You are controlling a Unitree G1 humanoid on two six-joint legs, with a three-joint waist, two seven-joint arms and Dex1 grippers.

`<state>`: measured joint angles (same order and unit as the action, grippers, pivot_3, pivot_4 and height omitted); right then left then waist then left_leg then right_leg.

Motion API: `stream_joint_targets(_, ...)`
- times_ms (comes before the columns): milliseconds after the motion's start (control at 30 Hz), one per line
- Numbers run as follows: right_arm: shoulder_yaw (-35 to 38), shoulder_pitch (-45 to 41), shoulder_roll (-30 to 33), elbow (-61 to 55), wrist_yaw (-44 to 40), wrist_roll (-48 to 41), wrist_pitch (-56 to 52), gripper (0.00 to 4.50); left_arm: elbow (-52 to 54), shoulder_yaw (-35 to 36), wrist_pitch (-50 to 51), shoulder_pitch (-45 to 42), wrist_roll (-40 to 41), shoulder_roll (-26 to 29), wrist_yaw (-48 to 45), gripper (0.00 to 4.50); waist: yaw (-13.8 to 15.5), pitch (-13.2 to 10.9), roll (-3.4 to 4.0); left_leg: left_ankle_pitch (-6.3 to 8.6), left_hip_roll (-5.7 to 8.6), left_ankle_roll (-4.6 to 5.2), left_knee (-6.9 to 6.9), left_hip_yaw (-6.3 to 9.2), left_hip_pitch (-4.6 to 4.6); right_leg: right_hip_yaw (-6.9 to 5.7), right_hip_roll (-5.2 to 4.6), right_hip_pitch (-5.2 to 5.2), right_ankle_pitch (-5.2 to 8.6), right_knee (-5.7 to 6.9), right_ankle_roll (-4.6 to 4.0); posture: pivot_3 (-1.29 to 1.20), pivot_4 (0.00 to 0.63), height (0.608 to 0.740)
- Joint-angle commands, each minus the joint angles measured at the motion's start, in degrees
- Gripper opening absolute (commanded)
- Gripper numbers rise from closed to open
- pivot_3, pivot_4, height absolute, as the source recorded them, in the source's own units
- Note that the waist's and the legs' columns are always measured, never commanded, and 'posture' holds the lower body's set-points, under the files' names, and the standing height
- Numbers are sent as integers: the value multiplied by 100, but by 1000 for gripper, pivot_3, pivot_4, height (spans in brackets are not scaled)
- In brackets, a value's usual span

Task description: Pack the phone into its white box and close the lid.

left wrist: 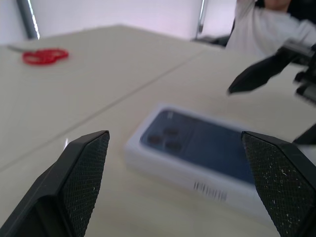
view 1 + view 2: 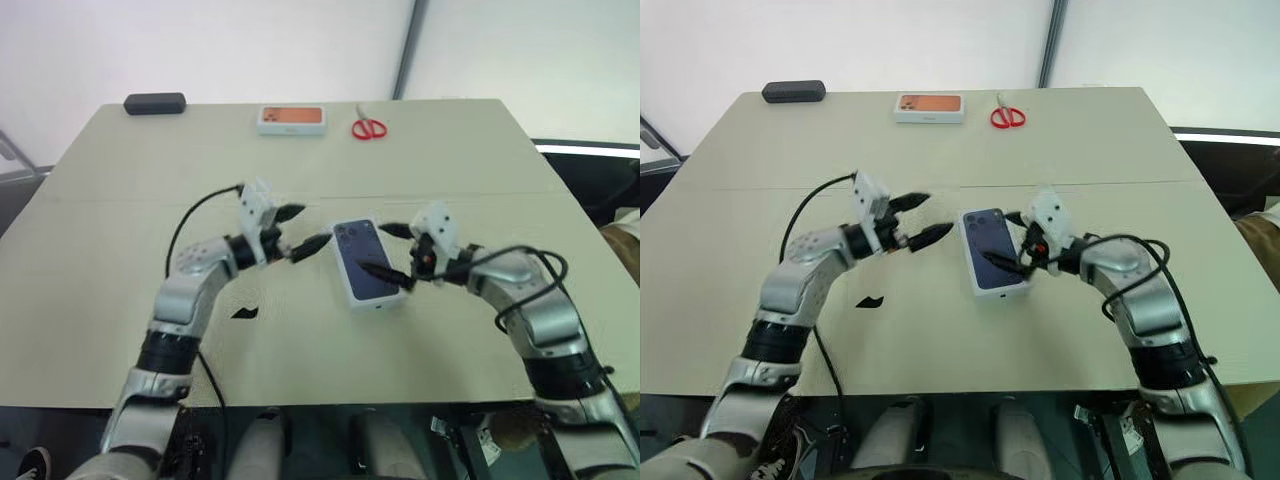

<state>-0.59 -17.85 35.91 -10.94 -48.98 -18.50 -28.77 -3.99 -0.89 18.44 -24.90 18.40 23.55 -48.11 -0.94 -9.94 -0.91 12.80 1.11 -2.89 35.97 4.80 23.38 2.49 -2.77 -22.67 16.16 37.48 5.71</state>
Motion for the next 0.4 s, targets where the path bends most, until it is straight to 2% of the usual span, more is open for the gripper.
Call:
stream_joint_targets(33, 797, 380, 436, -508, -144, -291, 103, 4484, 386, 459, -130, 312, 183, 425, -162, 4500, 14, -3, 4, 0, -1, 0, 0, 0, 0, 0, -1, 0, 0, -1, 0, 0, 150, 740)
stream_joint_targets(233, 1849, 1582, 1295, -483, -746, -624, 47, 4484, 989, 960, -85, 1314, 461, 1177, -514, 4500, 27, -3, 4, 2, -10, 3, -13, 0, -1, 1, -12, 4, 1, -17, -1, 0, 150, 740)
stream_joint_targets(400, 2481, 2153, 1536, -509, -1042, -944, -25, 4484, 1328, 1424, -29, 1892, 732, 1515, -588, 4500, 26, -4, 6, 2, -16, 3, -8, -5, -6, 5, -15, 14, 13, -25, -24, 0, 150, 740)
